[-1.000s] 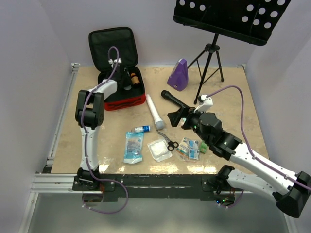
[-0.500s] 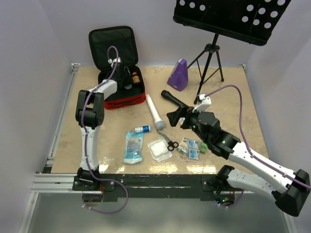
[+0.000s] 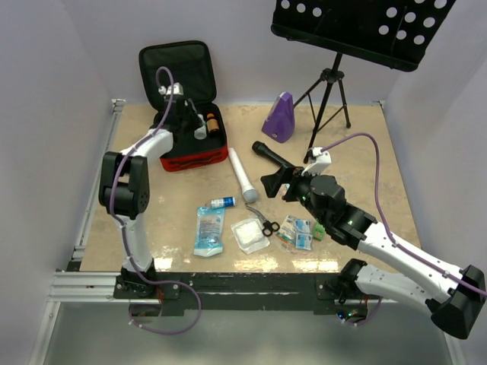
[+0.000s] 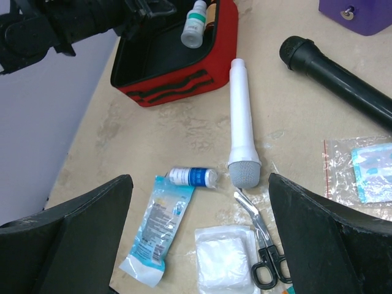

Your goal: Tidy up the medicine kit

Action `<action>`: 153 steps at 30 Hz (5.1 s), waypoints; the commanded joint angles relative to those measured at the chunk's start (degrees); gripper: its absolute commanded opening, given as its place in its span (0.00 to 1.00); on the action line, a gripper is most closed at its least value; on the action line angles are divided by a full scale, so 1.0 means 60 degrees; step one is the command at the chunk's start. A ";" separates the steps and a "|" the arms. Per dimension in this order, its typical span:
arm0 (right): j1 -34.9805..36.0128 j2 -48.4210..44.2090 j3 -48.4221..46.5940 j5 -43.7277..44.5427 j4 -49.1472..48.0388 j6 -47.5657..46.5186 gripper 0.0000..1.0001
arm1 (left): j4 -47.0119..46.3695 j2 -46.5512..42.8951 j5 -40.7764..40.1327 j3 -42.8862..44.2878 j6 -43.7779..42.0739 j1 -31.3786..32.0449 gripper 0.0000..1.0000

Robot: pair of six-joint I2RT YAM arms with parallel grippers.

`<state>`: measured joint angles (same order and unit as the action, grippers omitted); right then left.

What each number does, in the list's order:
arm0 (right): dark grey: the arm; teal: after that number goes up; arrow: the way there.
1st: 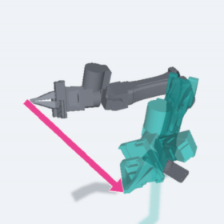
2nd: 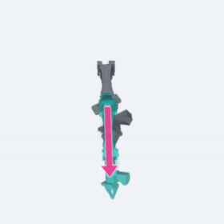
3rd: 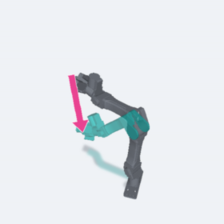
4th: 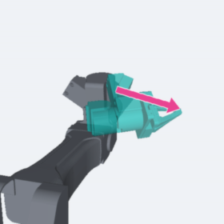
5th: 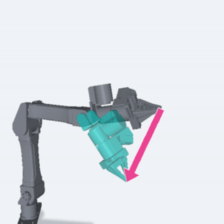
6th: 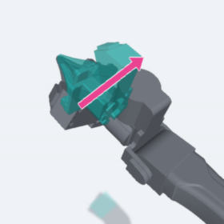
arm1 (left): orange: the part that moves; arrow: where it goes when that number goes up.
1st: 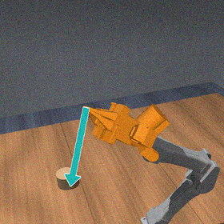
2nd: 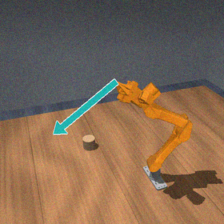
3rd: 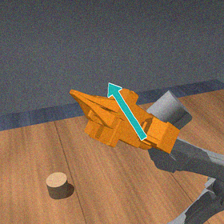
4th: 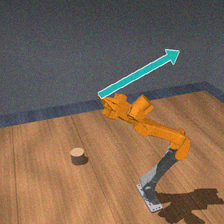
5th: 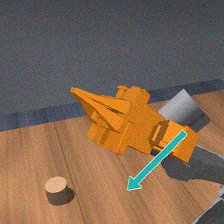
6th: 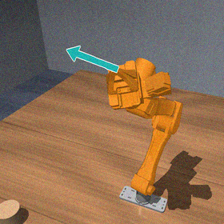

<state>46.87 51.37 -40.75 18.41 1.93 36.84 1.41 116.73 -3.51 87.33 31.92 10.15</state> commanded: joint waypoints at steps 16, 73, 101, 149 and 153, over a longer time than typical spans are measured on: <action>-0.0019 -0.0345 0.0068 0.0080 -0.0103 -0.0046 0.98 | -0.0044 0.1418 -0.0530 0.0576 -0.0882 -0.0037 0.32; -0.0019 -0.1956 0.1372 0.0183 0.0425 0.0833 0.98 | 0.2241 -0.4029 -0.0719 -0.5444 -0.3504 0.5046 0.60; -0.0019 -0.1912 0.1372 0.0241 0.0425 0.0877 0.98 | 0.2622 -0.3148 0.0438 -0.4594 -0.4471 0.5046 0.54; -0.0019 0.0124 0.0083 -0.0243 -0.0498 -0.0119 0.98 | 0.0176 0.1551 0.0115 0.0942 0.1462 -0.0725 0.26; -0.0019 0.0212 0.0127 -0.0139 -0.0527 -0.0178 0.98 | -0.0044 0.1902 0.0394 0.1250 0.1535 -0.0725 0.27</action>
<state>46.87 52.51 -37.69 15.92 -0.49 37.58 4.34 126.67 -3.53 91.18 39.90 6.37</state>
